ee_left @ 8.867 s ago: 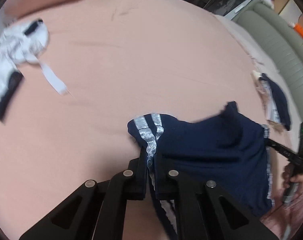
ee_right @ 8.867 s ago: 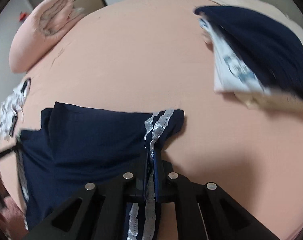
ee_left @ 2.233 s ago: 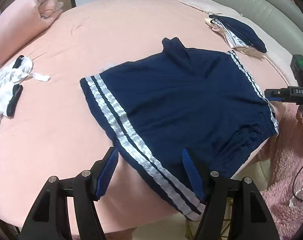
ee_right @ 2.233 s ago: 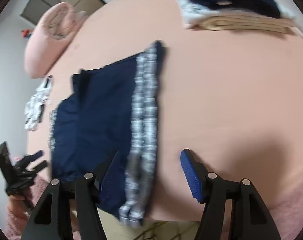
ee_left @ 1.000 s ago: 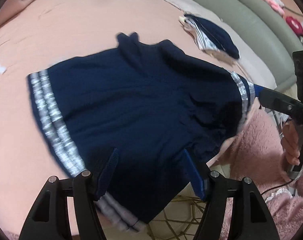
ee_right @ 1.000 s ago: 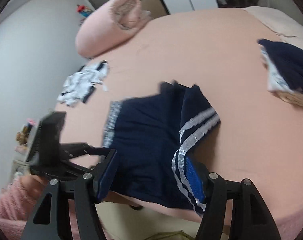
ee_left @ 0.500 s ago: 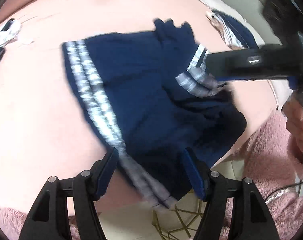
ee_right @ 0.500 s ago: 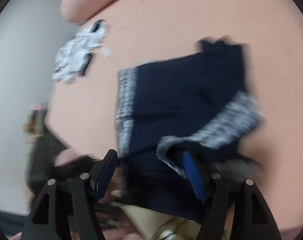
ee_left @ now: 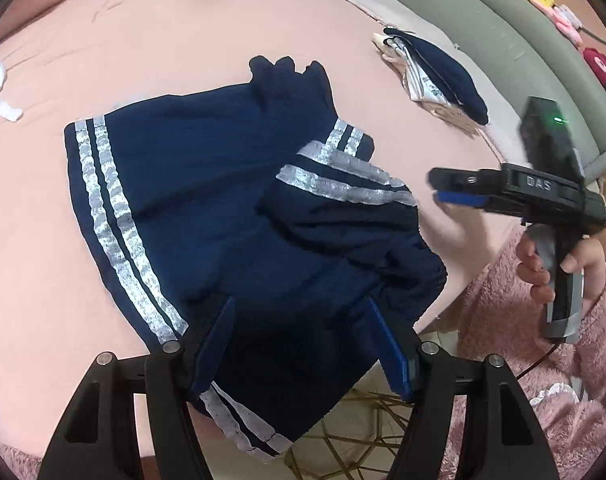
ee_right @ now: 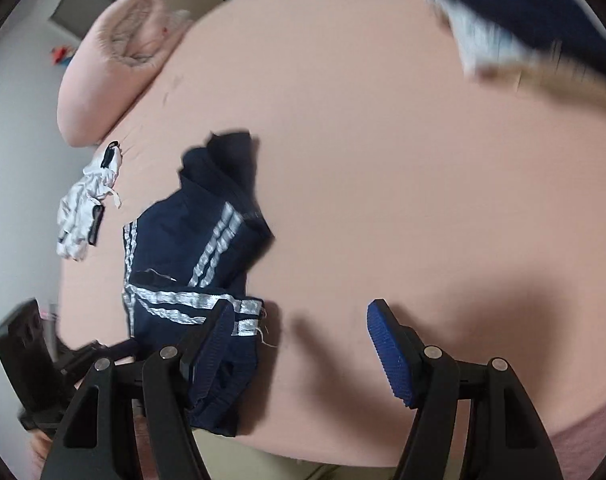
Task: Fold clothes
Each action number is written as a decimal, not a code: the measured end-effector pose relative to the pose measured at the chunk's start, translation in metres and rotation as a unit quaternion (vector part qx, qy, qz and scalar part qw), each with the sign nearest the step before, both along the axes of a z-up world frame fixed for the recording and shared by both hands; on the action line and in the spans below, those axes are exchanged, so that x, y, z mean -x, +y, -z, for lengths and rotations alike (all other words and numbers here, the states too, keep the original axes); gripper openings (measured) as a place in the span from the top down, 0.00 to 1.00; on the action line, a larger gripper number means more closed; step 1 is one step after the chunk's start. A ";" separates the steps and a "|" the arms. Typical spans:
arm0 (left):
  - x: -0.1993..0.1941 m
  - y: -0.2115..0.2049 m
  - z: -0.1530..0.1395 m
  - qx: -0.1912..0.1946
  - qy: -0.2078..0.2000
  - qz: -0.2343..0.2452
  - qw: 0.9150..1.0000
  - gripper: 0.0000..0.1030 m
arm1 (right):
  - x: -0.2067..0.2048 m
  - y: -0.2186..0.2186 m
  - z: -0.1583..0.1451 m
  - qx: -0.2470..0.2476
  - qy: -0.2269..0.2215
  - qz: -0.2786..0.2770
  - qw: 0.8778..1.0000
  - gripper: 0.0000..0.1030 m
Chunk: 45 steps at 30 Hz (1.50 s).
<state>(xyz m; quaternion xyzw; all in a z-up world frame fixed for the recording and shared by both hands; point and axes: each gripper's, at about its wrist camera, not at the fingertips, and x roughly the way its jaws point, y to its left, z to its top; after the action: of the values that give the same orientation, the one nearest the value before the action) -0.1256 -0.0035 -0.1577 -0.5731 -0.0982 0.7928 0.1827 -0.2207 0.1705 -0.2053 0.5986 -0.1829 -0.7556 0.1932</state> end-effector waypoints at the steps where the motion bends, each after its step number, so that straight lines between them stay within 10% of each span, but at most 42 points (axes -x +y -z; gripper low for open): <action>1: 0.000 0.000 -0.001 -0.001 -0.001 -0.003 1.000 0.37 | 0.001 -0.003 0.007 0.019 -0.014 -0.004 1.000 0.33; 5: 0.000 -0.006 -0.006 0.002 -0.005 -0.014 1.000 0.37 | -0.006 -0.028 0.001 0.083 0.001 -0.059 0.995 0.40; 8: -0.003 -0.016 -0.008 0.009 -0.007 -0.028 1.000 0.37 | -0.016 -0.049 -0.017 0.064 0.044 -0.094 0.993 0.89; 15: -0.001 -0.044 -0.007 -0.027 -0.016 -0.072 0.997 0.37 | -0.076 -0.103 -0.055 -0.011 0.098 -0.250 0.963 0.87; 19: 0.001 -0.037 -0.010 -0.064 -0.012 -0.061 0.996 0.37 | -0.098 -0.091 -0.079 0.027 0.114 -0.288 0.950 0.80; 23: 0.009 -0.036 -0.011 -0.107 -0.011 -0.077 0.991 0.37 | -0.096 -0.071 -0.096 0.074 0.128 -0.267 0.952 0.53; 31: 0.017 -0.026 -0.011 -0.106 -0.017 -0.082 0.991 0.37 | -0.044 -0.041 -0.058 -0.022 0.120 -0.106 0.987 0.53; 36: 0.013 -0.039 0.000 -0.119 -0.044 -0.105 0.986 0.37 | -0.053 -0.088 -0.043 -0.032 0.108 -0.206 0.972 0.53; 39: 0.009 -0.059 0.011 -0.176 -0.084 -0.147 0.970 0.37 | -0.071 -0.106 -0.049 -0.027 0.121 -0.267 0.956 0.53; 45: 0.007 -0.050 0.006 -0.230 -0.092 -0.108 0.963 0.37 | -0.050 -0.049 -0.041 -0.030 0.084 -0.144 0.985 0.53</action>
<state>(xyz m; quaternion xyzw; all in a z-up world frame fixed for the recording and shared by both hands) -0.1323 -0.0535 -0.1632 -0.5718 -0.3552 0.7080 0.2133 -0.1710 0.1214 -0.1640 0.5584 -0.0550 -0.7726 0.2971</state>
